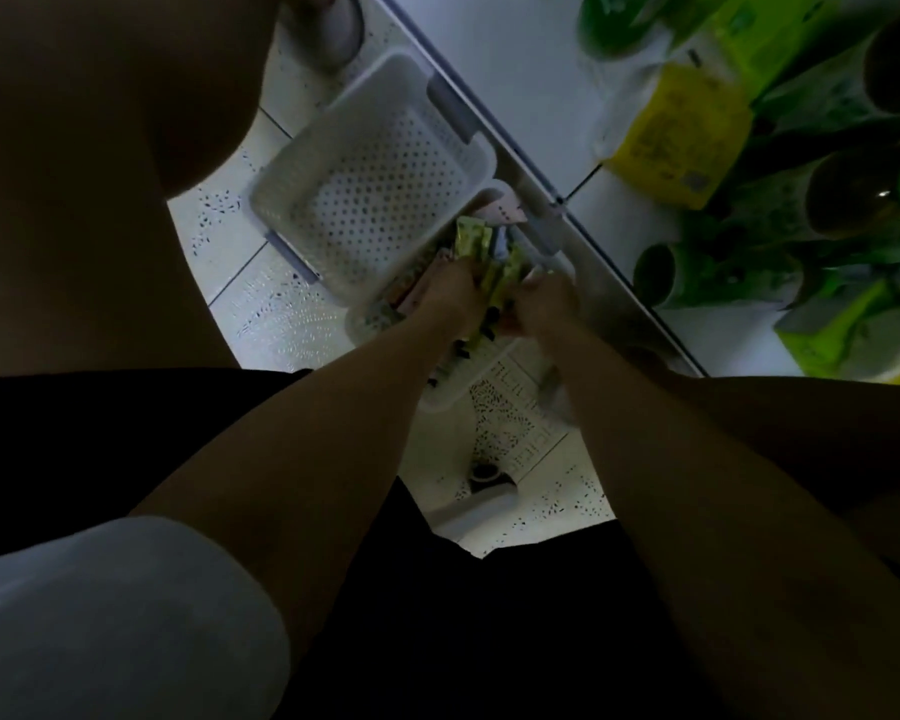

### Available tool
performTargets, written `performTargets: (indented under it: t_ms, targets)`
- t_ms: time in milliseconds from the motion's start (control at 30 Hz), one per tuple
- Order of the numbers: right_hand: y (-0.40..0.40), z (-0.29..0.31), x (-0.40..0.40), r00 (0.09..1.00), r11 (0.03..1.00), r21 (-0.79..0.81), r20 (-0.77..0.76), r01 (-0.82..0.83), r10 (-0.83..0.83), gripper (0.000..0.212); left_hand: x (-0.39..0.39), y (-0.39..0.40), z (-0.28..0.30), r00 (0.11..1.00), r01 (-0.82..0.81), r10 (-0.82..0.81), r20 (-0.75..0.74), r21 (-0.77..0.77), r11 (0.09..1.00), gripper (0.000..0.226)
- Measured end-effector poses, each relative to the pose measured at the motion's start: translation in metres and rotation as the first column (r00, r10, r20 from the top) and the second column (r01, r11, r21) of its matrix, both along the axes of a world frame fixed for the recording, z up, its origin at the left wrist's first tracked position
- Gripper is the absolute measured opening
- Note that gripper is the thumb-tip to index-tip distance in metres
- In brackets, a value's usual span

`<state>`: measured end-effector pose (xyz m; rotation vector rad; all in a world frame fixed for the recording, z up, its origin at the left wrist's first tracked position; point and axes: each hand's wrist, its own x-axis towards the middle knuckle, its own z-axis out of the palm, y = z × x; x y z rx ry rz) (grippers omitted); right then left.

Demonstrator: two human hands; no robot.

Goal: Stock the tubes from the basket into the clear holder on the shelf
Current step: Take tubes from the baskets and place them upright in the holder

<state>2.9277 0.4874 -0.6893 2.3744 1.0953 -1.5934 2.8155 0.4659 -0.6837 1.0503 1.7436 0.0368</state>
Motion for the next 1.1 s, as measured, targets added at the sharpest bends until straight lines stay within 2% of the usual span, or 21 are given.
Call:
performTargets:
  t_ms: [200, 367, 533, 633, 733, 833, 900, 967, 1100]
  targets:
    - [0.000, 0.003, -0.001, 0.996, 0.997, -0.073, -0.085, 0.004, -0.010, 0.026, 0.004, -0.005, 0.004, 0.994, 0.091, -0.087, -0.064, 0.055, 0.994, 0.027]
    - [-0.001, 0.007, -0.001, 0.986, 0.995, -0.096, -0.168, 0.006, -0.022, 0.020, -0.004, -0.013, 0.002, 0.996, 0.089, -0.089, 0.002, 0.026, 0.996, 0.041]
    - [-0.011, 0.022, -0.001, 0.960, 1.000, -0.009, -0.278, -0.028, 0.024, 0.012, -0.012, -0.024, 0.012, 0.996, -0.047, 0.045, 0.080, 0.013, 0.999, 0.034]
    - [-0.009, 0.035, -0.002, 0.961, 0.997, 0.073, -0.273, -0.013, 0.032, 0.003, -0.019, -0.013, 0.033, 0.979, -0.123, 0.110, 0.172, 0.066, 0.990, 0.028]
    - [-0.006, 0.056, 0.000, 0.946, 0.994, 0.098, -0.323, 0.056, -0.022, 0.010, -0.027, 0.000, 0.061, 0.900, -0.315, 0.261, 0.348, 0.106, 0.943, 0.020]
    - [-0.007, 0.084, -0.001, 0.927, 0.991, 0.122, -0.375, 0.062, -0.012, 0.023, -0.032, 0.007, 0.087, 0.832, -0.466, 0.384, 0.400, 0.129, 0.875, 0.024]
    - [-0.007, 0.105, 0.000, 0.900, 0.987, 0.144, -0.436, 0.074, -0.004, 0.032, -0.032, 0.009, 0.108, 0.751, -0.557, 0.444, 0.489, 0.108, 0.823, 0.024]
    - [-0.006, 0.128, 0.001, 0.872, 0.976, 0.187, -0.489, 0.111, -0.006, 0.030, -0.034, 0.011, 0.133, 0.692, -0.600, 0.446, 0.568, 0.108, 0.793, 0.021]
    - [-0.002, 0.182, 0.005, 0.851, 0.904, 0.392, -0.521, 0.170, 0.065, 0.026, -0.046, 0.019, 0.194, 0.707, -0.577, 0.315, 0.633, 0.258, 0.775, 0.014]
